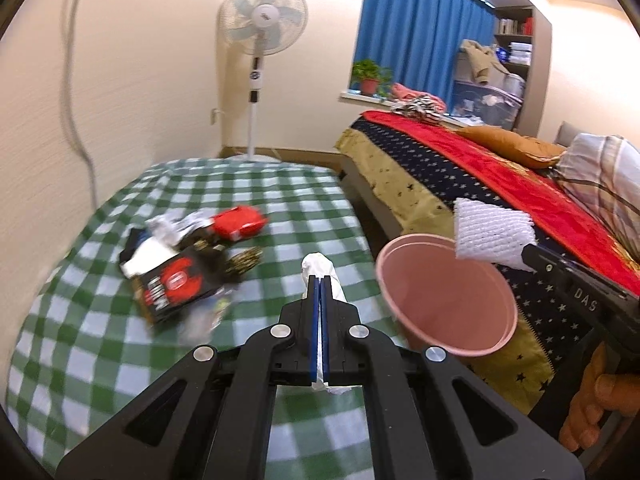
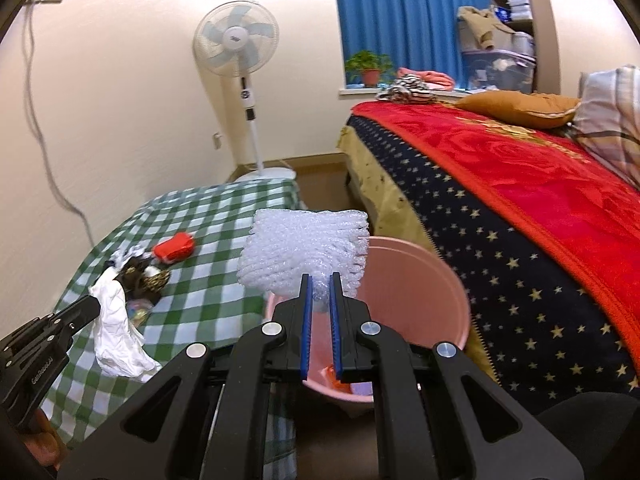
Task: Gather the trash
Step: 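Carry both items over the pink bin and open both tools to drop them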
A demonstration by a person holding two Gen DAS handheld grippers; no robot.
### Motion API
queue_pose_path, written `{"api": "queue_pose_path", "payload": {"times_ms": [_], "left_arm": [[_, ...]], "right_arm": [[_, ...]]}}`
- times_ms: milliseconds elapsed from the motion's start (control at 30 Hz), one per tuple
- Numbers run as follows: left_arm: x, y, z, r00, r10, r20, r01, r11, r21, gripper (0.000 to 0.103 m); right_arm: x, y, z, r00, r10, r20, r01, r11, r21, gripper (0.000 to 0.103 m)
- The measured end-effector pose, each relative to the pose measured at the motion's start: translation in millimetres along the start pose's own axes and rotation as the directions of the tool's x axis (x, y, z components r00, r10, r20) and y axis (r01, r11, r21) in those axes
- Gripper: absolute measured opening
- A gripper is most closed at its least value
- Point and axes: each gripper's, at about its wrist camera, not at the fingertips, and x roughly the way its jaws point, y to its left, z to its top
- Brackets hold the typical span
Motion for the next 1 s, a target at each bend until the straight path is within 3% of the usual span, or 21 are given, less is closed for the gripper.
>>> {"api": "queue_pose_path", "payload": {"times_ms": [300, 800, 900, 933, 967, 1000], "left_arm": [[43.8, -43.0, 23.9, 0.995, -0.104, 0.01, 0.103, 0.993, 0.051, 0.001], [103.8, -95.4, 35.7, 0.977, -0.212, -0.029, 0.214, 0.972, 0.098, 0.001], [111.7, -98.7, 34.7, 0.965, -0.256, -0.054, 0.26, 0.961, 0.091, 0.002], [115.3, -99.5, 34.5, 0.963, -0.26, -0.07, 0.266, 0.96, 0.092, 0.005], [117.9, -99.3, 33.5, 0.96, -0.266, -0.087, 0.273, 0.958, 0.089, 0.014], [118.2, -98.4, 32.9, 0.959, -0.267, -0.091, 0.274, 0.958, 0.083, 0.024]], "right_arm": [[20.8, -29.8, 23.6, 0.993, -0.116, -0.007, 0.117, 0.992, 0.049, 0.009], [46.3, -52.9, 24.8, 0.987, -0.148, -0.054, 0.153, 0.983, 0.103, 0.009], [52.5, -53.2, 23.8, 0.985, -0.151, -0.082, 0.159, 0.982, 0.1, 0.016], [54.0, -52.7, 23.3, 0.984, -0.156, -0.087, 0.165, 0.981, 0.102, 0.027], [53.4, -53.2, 23.2, 0.984, -0.158, -0.082, 0.167, 0.98, 0.108, 0.04], [52.0, -53.8, 24.1, 0.984, -0.159, -0.075, 0.167, 0.979, 0.115, 0.043]]}}
